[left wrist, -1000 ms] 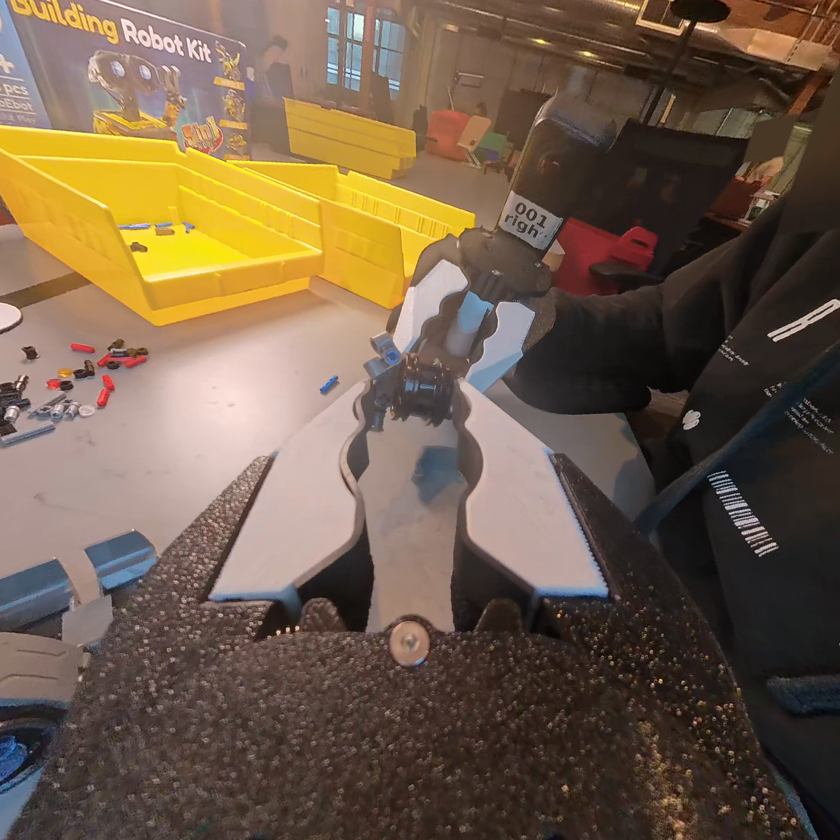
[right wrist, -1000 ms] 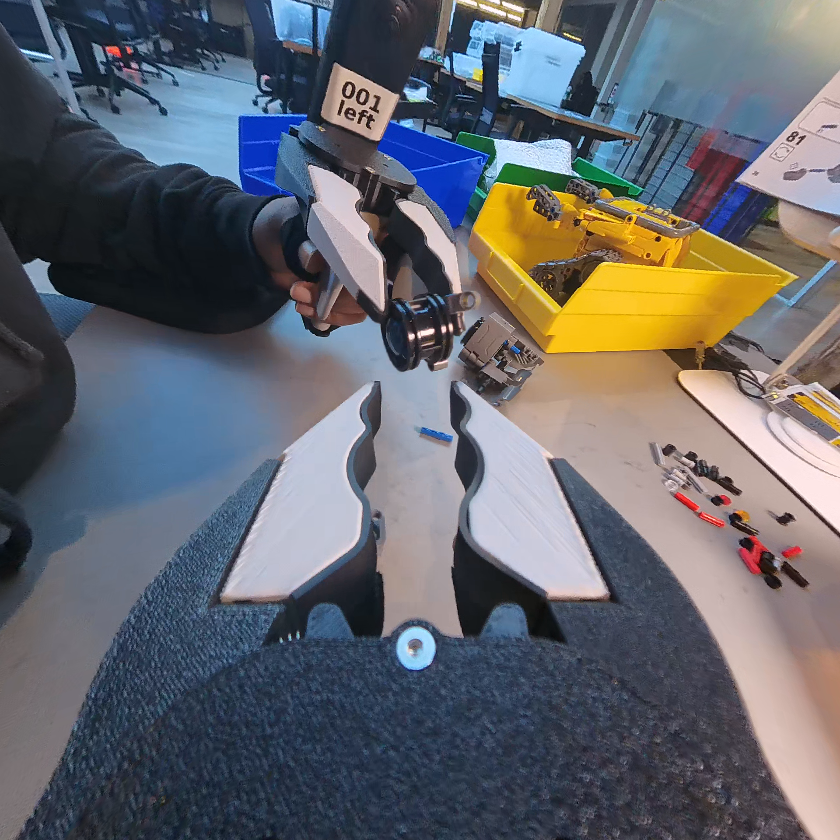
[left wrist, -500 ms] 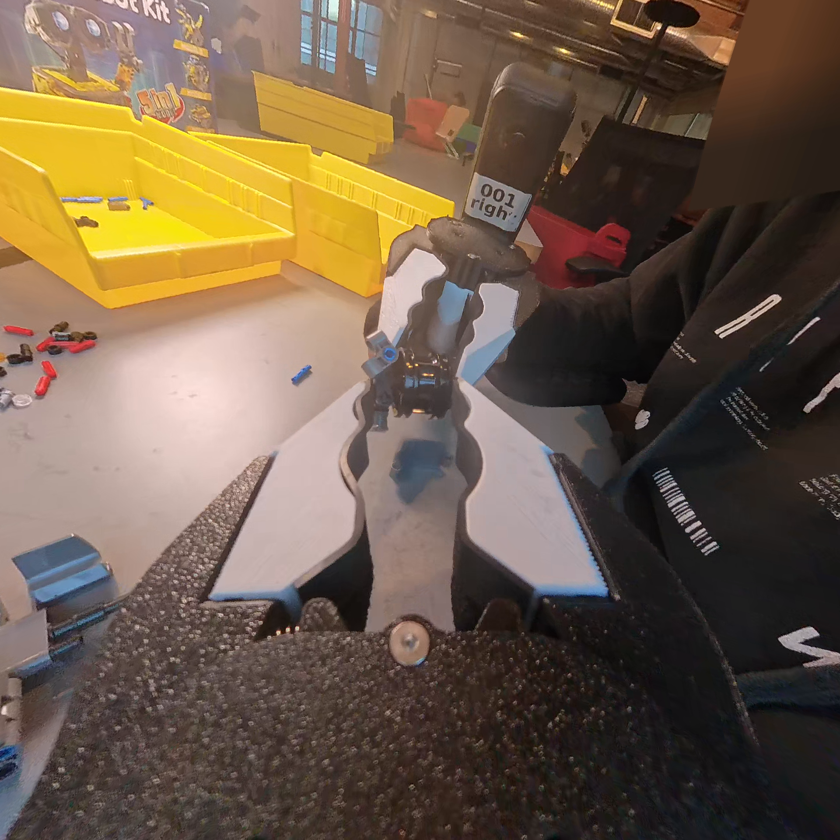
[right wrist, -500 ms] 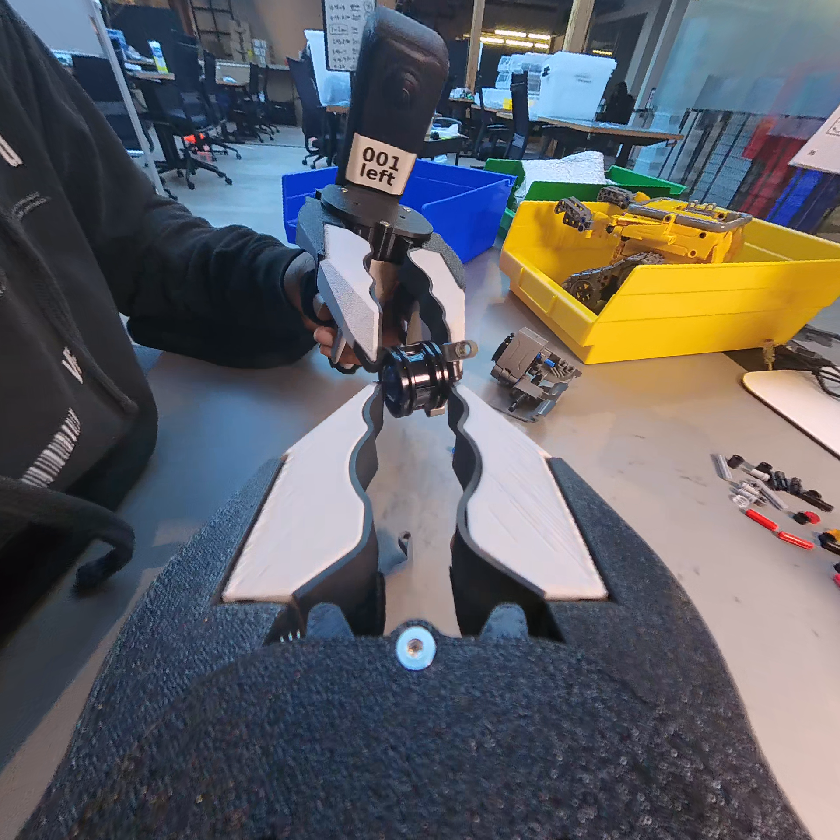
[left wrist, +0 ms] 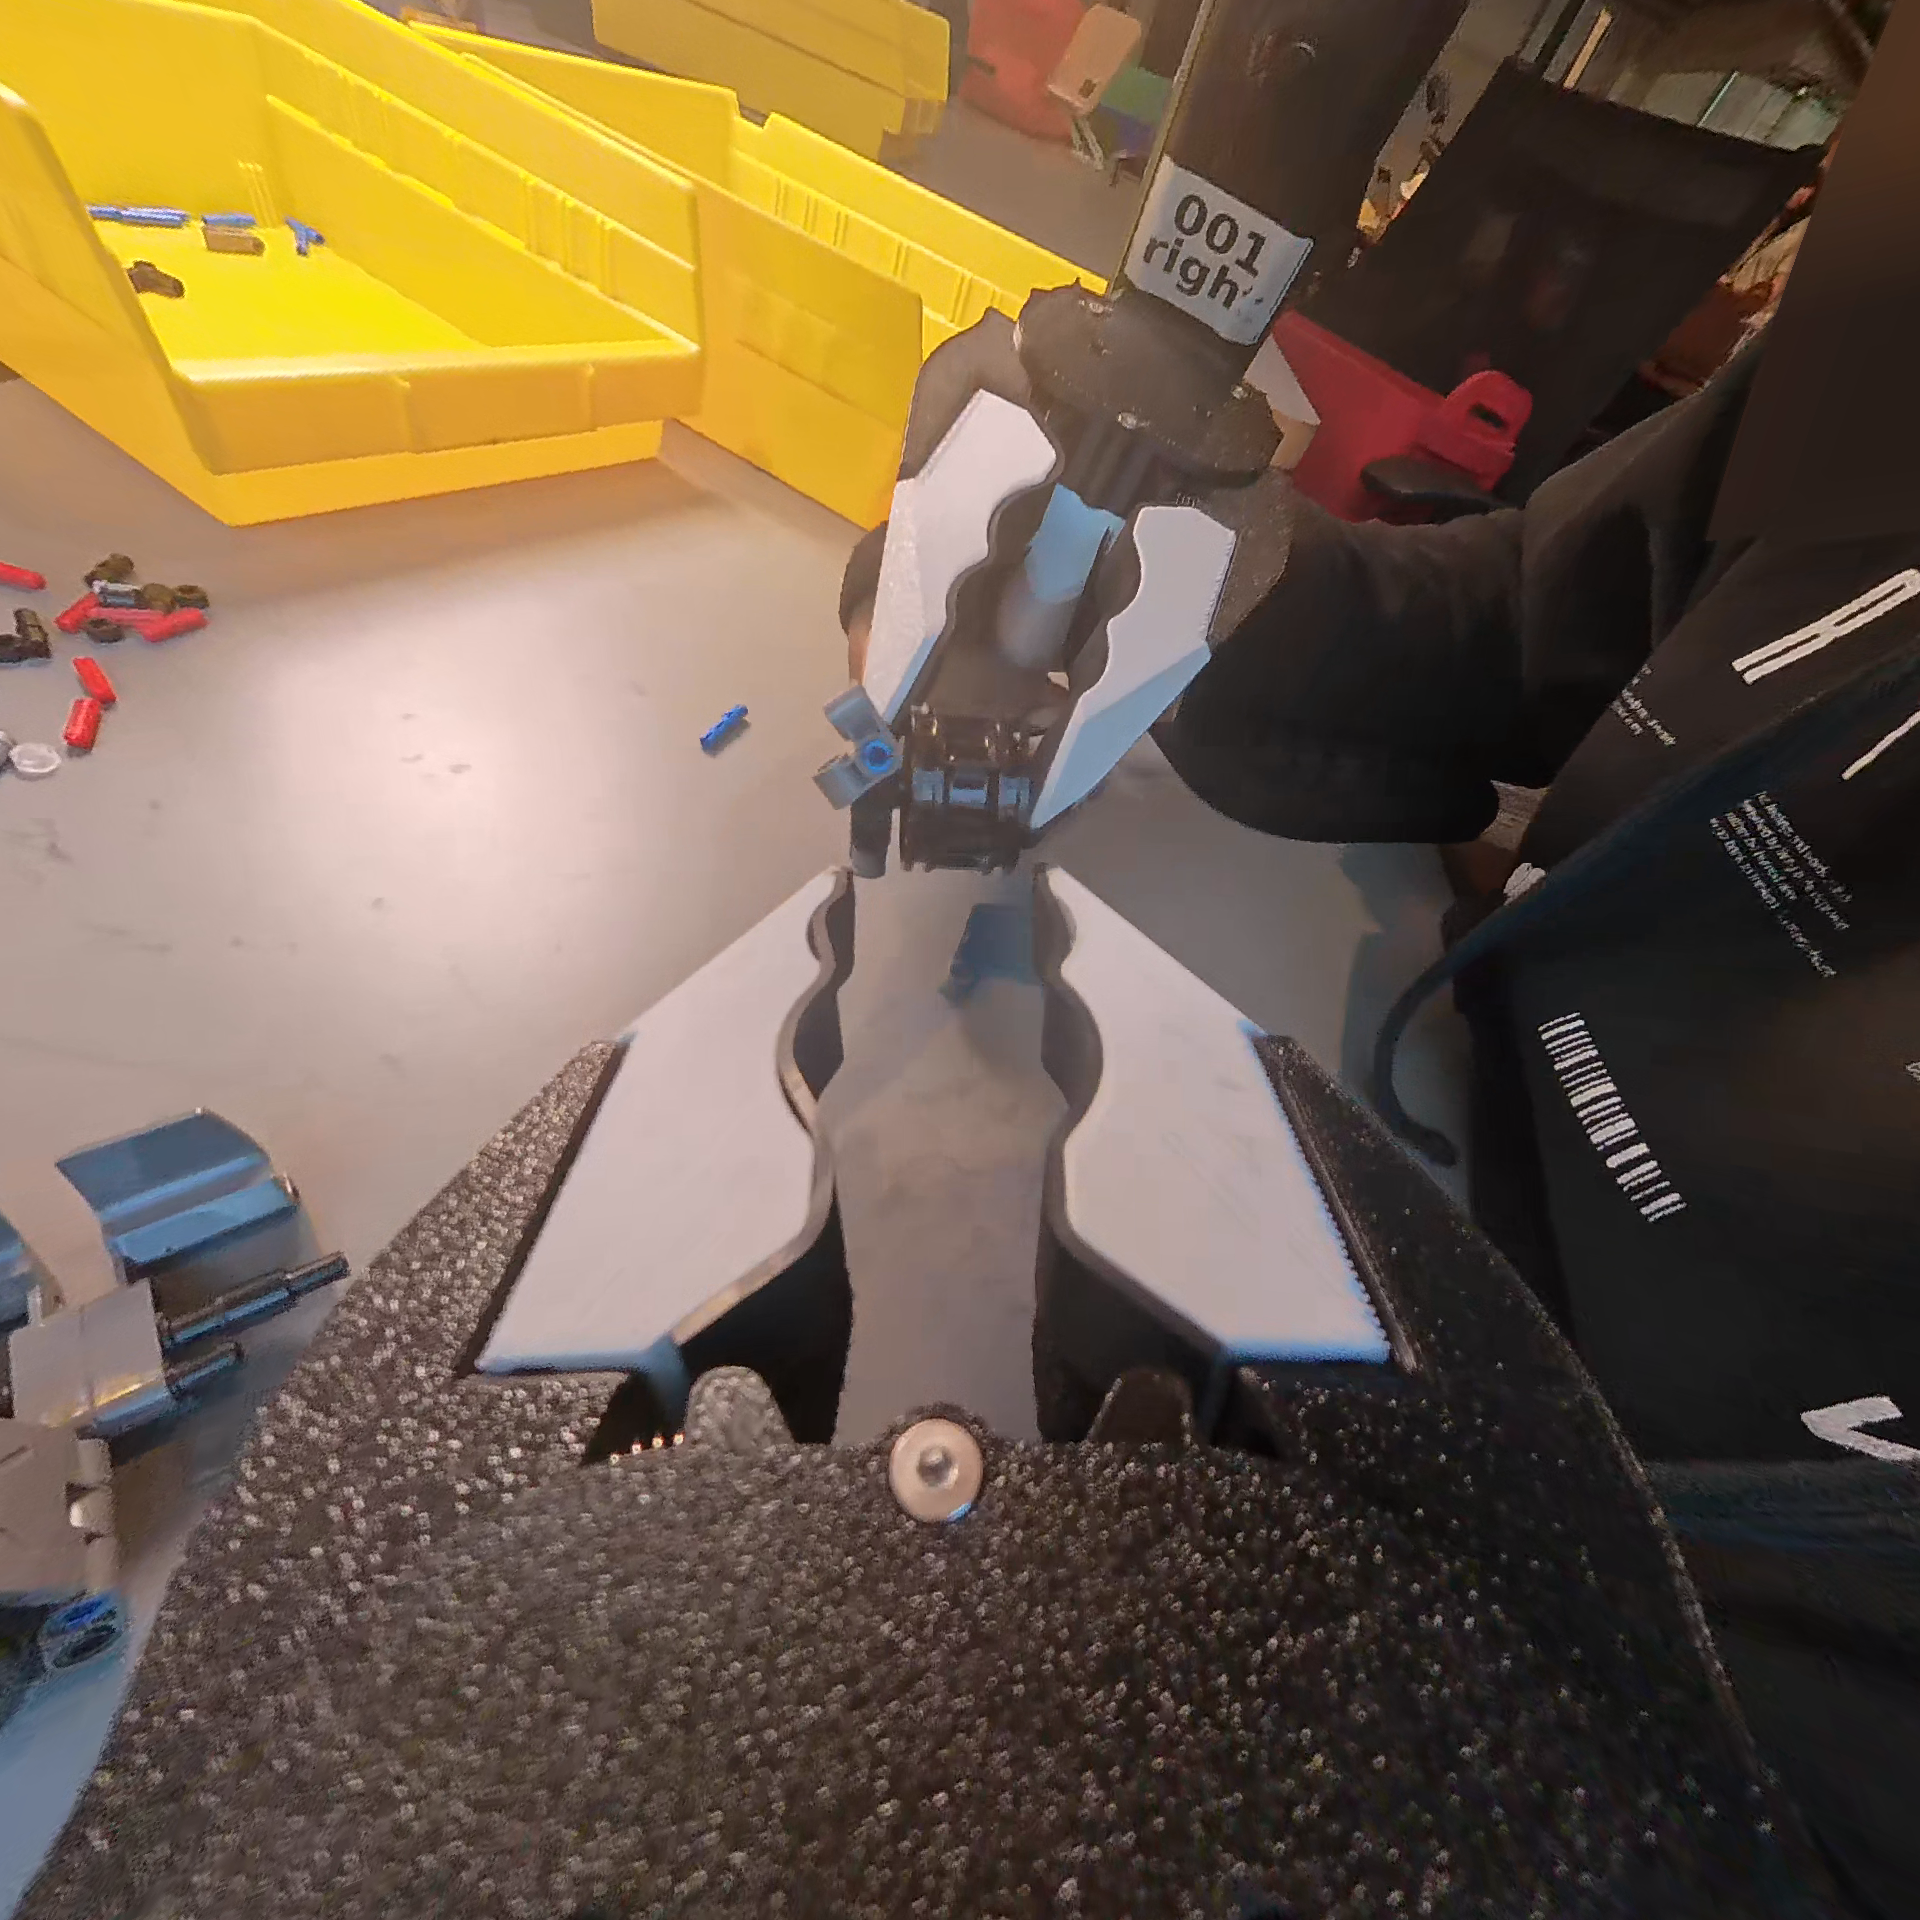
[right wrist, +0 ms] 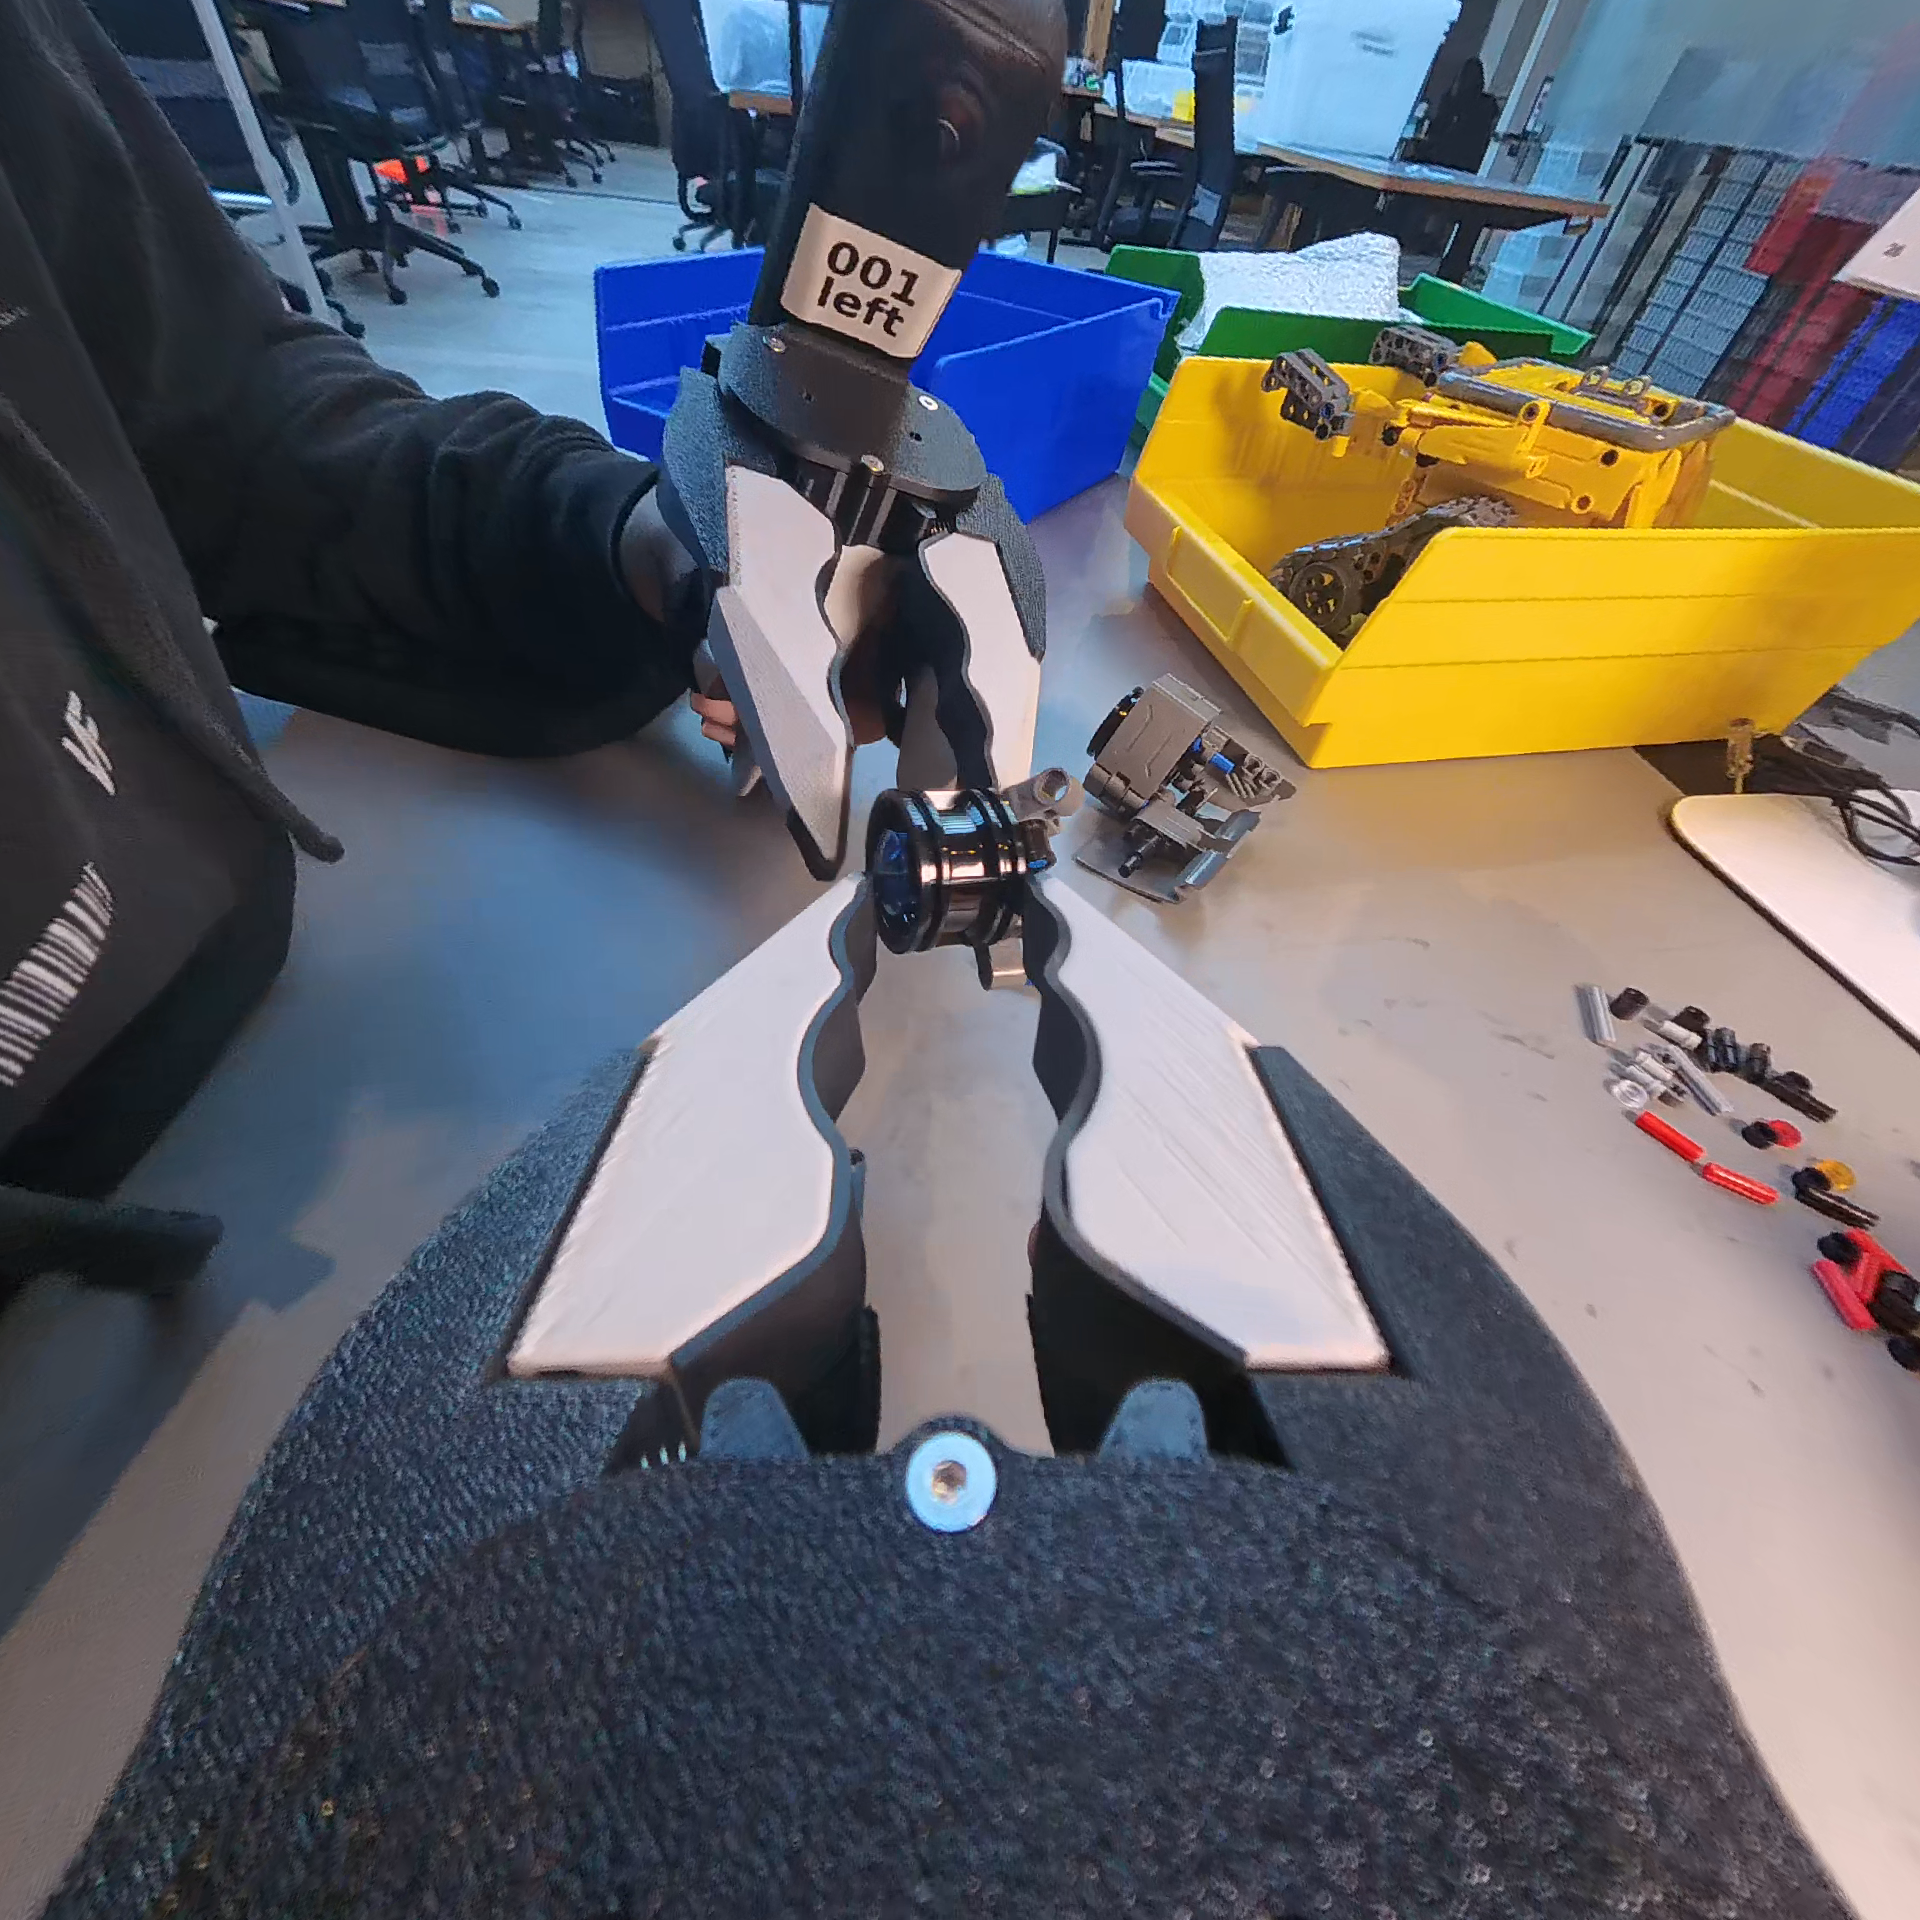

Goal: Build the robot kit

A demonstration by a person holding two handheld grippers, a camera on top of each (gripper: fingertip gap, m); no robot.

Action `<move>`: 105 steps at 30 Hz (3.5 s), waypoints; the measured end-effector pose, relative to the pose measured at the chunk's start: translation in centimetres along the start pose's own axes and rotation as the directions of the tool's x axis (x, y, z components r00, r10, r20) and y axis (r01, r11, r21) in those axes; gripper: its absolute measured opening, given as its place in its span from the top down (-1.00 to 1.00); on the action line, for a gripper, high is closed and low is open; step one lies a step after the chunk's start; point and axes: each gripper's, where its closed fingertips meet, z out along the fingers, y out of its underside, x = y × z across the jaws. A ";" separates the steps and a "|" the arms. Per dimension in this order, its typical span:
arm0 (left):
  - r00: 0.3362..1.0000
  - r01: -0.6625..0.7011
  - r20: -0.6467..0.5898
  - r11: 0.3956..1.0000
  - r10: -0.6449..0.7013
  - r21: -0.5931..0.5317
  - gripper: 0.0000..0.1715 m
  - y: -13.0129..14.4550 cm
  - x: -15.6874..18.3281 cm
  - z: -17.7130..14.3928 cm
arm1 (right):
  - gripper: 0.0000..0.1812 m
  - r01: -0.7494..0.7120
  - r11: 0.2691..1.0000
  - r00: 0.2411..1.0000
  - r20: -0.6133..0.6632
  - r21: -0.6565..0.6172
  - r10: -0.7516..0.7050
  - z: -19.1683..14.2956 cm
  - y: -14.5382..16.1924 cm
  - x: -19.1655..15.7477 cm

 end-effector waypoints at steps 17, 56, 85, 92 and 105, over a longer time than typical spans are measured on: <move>0.965 0.220 -0.192 0.948 -0.177 0.232 0.54 -4.2 1.0 -1.5 | 0.70 -0.689 0.699 0.714 0.338 0.190 0.613 -1.4 -4.1 0.7; 0.915 -0.392 0.098 0.920 0.392 -0.026 0.59 -2.1 2.6 -1.2 | 0.72 -0.106 0.992 0.992 0.081 0.065 0.100 0.2 -1.3 -2.3; 0.944 -0.329 -0.028 0.930 0.329 -0.165 0.59 1.4 3.1 -0.2 | 0.65 0.146 0.988 0.986 0.086 -0.040 -0.142 0.0 0.1 -3.9; 0.935 -0.355 -0.100 0.914 0.341 -0.197 0.59 2.5 4.3 0.4 | 0.63 0.041 0.997 0.985 0.173 -0.058 -0.030 0.1 0.5 -4.9; 0.913 -0.278 -0.335 0.956 0.232 -0.095 0.59 2.1 8.4 -0.3 | 0.80 -0.029 1.000 0.936 0.350 -0.004 0.028 -1.1 -0.4 -7.7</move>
